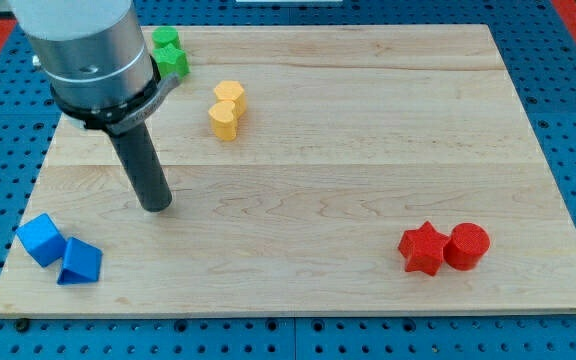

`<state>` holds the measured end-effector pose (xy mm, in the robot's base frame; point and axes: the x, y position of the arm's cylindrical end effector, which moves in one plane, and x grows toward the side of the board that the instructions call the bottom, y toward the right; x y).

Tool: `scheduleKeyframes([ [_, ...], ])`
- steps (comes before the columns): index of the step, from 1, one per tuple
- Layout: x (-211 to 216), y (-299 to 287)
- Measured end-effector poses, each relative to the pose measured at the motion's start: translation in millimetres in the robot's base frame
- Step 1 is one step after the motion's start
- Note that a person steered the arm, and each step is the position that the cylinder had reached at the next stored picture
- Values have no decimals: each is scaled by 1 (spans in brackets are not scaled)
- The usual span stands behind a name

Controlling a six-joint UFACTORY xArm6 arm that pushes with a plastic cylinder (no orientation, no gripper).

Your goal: Separate the red circle from the red star

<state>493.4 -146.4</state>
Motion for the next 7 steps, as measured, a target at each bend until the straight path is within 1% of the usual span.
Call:
scheduleKeyframes([
  [3,-4,-5],
  [4,45,3],
  [5,98,69],
  [6,110,180],
  [7,110,285],
])
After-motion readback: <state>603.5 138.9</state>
